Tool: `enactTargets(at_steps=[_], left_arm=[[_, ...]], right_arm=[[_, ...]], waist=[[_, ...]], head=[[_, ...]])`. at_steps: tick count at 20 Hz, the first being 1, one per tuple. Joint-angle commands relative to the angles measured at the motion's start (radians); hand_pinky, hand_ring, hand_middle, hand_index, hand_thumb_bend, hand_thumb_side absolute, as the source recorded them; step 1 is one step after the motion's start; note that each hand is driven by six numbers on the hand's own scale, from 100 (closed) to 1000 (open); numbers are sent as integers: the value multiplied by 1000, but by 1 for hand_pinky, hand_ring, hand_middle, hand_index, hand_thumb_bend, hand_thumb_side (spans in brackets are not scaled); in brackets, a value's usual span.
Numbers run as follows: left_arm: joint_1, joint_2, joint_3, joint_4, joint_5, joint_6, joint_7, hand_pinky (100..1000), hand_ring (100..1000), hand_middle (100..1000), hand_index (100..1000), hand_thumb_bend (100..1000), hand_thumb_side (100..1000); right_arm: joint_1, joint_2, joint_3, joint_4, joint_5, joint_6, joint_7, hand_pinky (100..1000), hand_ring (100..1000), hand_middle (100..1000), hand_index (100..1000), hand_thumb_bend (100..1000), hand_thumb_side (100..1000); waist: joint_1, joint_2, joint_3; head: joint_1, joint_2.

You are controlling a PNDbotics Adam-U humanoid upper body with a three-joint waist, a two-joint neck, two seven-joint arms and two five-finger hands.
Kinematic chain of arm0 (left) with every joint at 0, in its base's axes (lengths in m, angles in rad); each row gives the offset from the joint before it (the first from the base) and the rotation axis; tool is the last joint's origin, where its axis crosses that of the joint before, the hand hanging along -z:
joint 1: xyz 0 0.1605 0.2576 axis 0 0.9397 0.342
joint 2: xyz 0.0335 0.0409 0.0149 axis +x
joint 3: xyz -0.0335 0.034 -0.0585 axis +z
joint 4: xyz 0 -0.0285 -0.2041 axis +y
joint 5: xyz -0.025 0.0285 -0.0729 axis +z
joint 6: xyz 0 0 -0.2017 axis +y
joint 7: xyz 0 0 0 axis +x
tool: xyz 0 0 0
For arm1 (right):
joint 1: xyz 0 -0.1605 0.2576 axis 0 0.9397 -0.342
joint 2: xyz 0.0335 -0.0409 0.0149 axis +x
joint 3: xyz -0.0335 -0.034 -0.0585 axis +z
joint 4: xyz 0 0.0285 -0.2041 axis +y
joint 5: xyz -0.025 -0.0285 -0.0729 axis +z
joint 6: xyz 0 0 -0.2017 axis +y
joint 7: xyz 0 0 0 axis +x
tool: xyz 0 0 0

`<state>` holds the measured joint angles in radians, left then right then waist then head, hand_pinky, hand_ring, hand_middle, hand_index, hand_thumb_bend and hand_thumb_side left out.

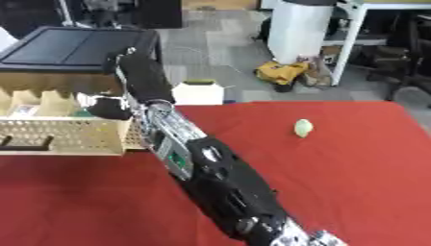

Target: Pick up objects from table and place into drawer.

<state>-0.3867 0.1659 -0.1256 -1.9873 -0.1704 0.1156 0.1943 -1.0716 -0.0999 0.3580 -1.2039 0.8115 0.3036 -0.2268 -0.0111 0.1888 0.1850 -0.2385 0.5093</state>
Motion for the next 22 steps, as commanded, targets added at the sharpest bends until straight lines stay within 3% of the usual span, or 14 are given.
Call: enactTargets(at_steps=[1, 7, 13, 18, 22], left_arm=[[-9, 10, 7, -13, -1, 1, 1, 417, 530, 589, 814, 100, 1000], [-8, 14, 12, -13, -3, 0, 9, 417, 530, 589, 813, 100, 1000], [-9, 16, 16, -13, -5, -2, 16, 416, 530, 589, 810, 100, 1000], [-13, 20, 17, -13, -5, -4, 21, 415, 529, 587, 806, 100, 1000], [-18, 28, 18, -13, -7, -7, 25, 414, 529, 590, 804, 100, 1000]], right_arm=[[-15, -19, -24, -61, -31, 15, -28, 590, 677, 404, 594, 447, 610], [5, -72, -85, -206, -121, 57, -81, 593, 682, 423, 621, 443, 752], [63, -141, -169, -356, -214, 85, -147, 595, 682, 439, 635, 437, 732], [125, -193, -238, -482, -292, 98, -222, 605, 696, 472, 661, 263, 673], [185, -253, -283, -578, -351, 62, -280, 644, 732, 537, 712, 105, 609]], waist=[[6, -14, -2], [12, -15, -13], [21, -14, -24], [30, -12, -34], [37, -9, -45]], head=[[4, 0], [20, 12], [42, 13], [56, 15], [70, 19]])
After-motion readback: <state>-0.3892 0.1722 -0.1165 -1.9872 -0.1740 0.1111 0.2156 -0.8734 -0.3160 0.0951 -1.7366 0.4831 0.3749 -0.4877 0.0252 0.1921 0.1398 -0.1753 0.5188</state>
